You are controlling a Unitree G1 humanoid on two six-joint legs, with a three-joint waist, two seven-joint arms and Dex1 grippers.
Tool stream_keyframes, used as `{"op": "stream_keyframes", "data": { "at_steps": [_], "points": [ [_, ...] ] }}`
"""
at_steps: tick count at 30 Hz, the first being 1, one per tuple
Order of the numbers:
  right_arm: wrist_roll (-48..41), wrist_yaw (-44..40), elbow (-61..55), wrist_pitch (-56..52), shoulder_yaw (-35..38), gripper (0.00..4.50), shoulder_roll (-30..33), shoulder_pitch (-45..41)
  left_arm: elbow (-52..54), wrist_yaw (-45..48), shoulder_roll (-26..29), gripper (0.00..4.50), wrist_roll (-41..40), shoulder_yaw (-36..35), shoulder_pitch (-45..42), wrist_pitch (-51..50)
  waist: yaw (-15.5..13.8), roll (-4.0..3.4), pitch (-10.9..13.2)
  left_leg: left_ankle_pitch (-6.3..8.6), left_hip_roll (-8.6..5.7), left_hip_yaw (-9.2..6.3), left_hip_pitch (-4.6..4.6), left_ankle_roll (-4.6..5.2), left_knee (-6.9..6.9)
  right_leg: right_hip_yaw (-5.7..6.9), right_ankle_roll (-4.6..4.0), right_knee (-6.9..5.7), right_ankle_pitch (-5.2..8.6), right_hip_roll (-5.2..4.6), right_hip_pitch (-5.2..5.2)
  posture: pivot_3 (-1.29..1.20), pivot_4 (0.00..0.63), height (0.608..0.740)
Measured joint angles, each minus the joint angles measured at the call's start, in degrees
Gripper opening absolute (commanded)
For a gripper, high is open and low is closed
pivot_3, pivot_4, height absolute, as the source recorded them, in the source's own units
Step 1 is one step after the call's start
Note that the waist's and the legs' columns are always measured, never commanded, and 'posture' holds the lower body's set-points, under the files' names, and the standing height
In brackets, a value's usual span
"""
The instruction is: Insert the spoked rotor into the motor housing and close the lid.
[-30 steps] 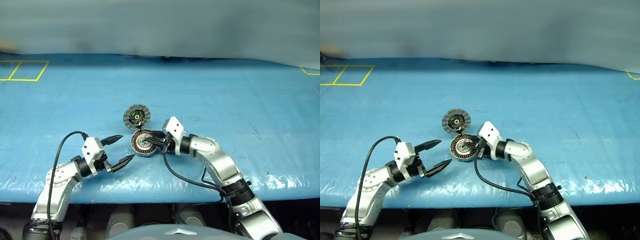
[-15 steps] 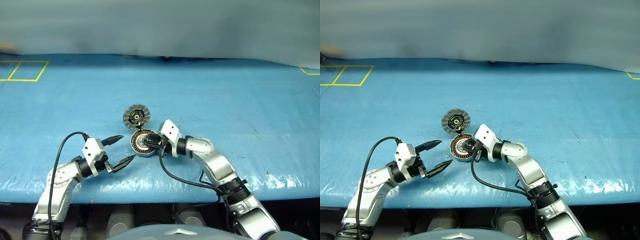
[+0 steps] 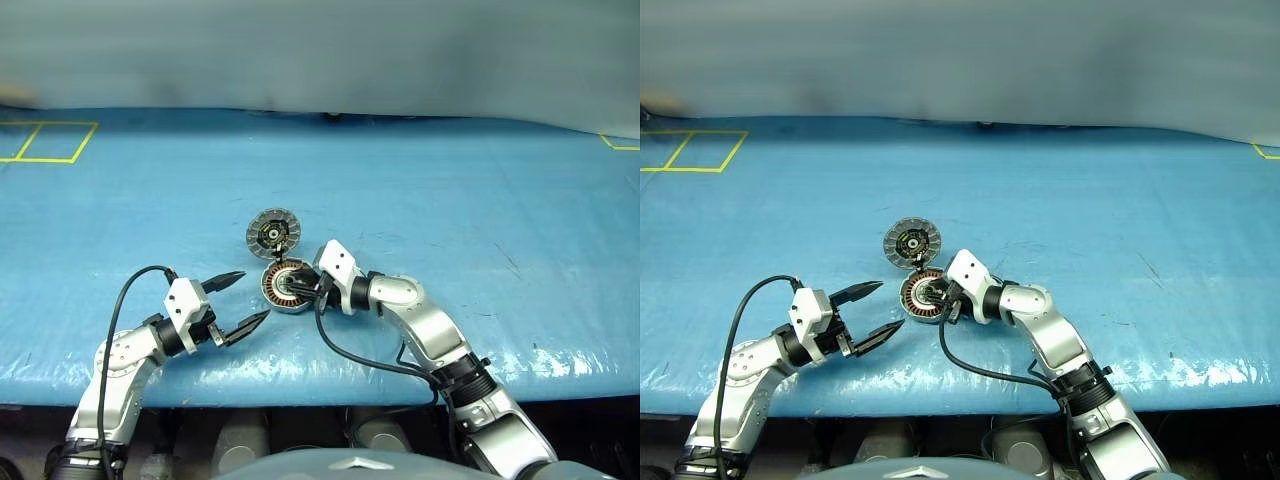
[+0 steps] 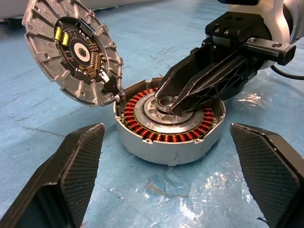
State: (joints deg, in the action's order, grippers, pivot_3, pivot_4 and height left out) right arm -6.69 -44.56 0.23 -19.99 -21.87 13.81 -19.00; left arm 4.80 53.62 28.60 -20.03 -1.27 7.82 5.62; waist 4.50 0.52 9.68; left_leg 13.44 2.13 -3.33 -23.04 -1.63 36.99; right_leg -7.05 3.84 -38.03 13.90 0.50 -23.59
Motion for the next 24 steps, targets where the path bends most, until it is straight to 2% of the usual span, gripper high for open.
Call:
{"op": "stream_keyframes", "data": {
  "at_steps": [10, 13, 15, 16, 24],
  "points": [
    [-1.71, -0.04, -0.02, -0.21, 0.96, 1.42, -1.53, 0.0, -0.03, -0.22, -0.23, 4.5, 0.93, 0.0, 0.29, 0.05, 0.0, 0.0, 0.0, 0.0, 0.0, 0.0, 0.0, 0.0, 0.0, 0.0, 0.0, 0.0, 0.0, 0.0, 0.0, 0.0, 0.15, 0.74],
    [-3.47, 0.03, -0.09, -0.97, 2.47, 0.86, -2.76, -0.01, -0.04, -0.25, -0.23, 4.5, 0.96, 0.0, 0.32, 0.05, 0.0, 0.0, 0.0, 0.0, 0.0, -0.01, 0.0, 0.0, 0.0, 0.0, 0.01, 0.0, -0.01, 0.0, 0.01, 0.0, 0.15, 0.74],
    [-3.59, 0.27, -0.05, -1.42, 2.56, 0.18, -2.82, -0.01, -0.04, -0.3, -0.25, 4.5, 0.98, 0.0, 0.34, 0.05, 0.0, 0.0, 0.0, 0.0, 0.0, 0.0, 0.0, 0.0, 0.0, 0.0, 0.01, 0.0, -0.01, -0.01, 0.0, 0.0, 0.15, 0.74],
    [-3.41, 0.48, 0.11, -1.43, 2.54, 0.03, -2.81, -0.08, -0.04, -0.39, -0.29, 4.5, 1.01, 0.0, 0.35, 0.06, 0.0, 0.0, 0.0, 0.0, 0.0, 0.0, 0.0, 0.0, 0.0, 0.0, 0.01, 0.0, 0.0, -0.01, 0.01, 0.0, 0.15, 0.74],
    [-1.43, 0.87, 1.77, -1.38, 1.68, 0.03, -2.65, -0.51, -0.04, -1.07, -0.35, 4.5, 1.2, 0.01, 0.48, 0.13, 0.01, 0.0, 0.0, 0.0, 0.0, 0.0, 0.0, 0.0, -0.01, 0.01, 0.01, 0.0, -0.01, 0.0, 0.0, 0.0, 0.15, 0.74]
  ]
}}
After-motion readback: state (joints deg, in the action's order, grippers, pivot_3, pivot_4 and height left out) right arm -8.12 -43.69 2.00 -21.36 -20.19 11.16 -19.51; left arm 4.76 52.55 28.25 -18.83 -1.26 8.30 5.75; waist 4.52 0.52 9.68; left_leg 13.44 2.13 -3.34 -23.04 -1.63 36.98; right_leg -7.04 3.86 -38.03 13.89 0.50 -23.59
